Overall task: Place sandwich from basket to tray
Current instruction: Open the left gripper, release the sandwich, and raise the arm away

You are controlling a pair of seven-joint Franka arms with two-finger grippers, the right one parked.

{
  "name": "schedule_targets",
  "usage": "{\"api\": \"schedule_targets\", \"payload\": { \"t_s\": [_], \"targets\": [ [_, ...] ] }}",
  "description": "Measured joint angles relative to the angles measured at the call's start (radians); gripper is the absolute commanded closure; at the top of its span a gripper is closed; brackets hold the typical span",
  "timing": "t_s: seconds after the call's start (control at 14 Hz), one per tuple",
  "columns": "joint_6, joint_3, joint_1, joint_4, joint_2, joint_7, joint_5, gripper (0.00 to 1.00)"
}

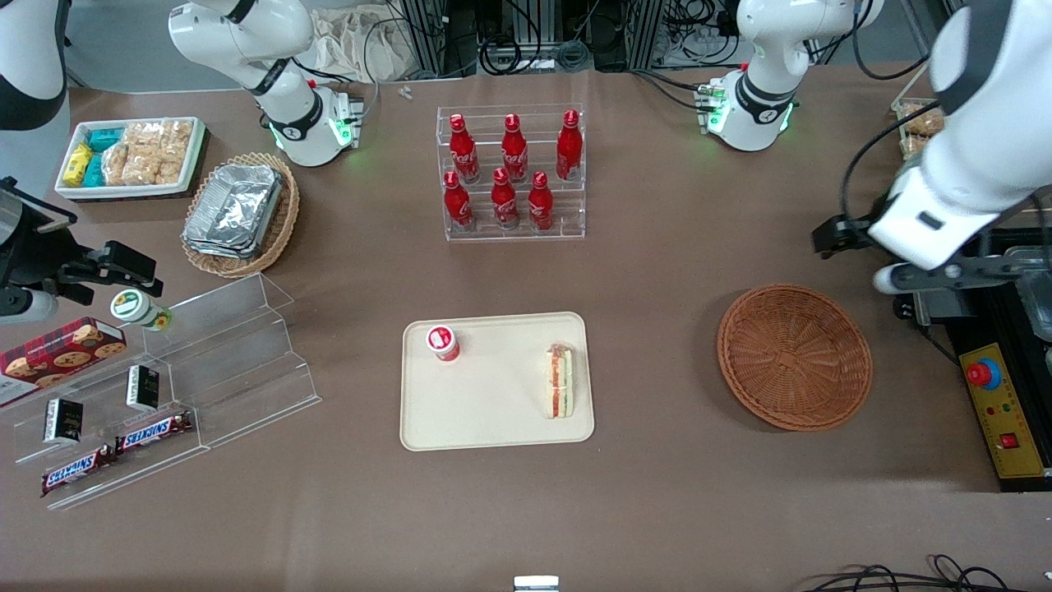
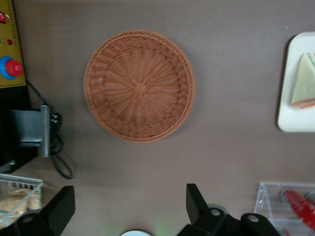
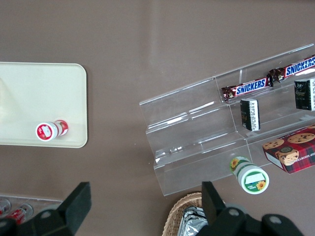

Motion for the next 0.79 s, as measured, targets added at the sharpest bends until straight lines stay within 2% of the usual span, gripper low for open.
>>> {"api": "schedule_targets", "payload": {
  "t_s": [0.29, 0.79],
  "targets": [
    [-0.046, 0.002, 0.103, 0.0, -0.022, 0.2, -0.013, 0.0],
    [-0.039, 0.001, 0.118, 0.001, -0.014, 0.235, -0.012, 0.0]
  ]
}}
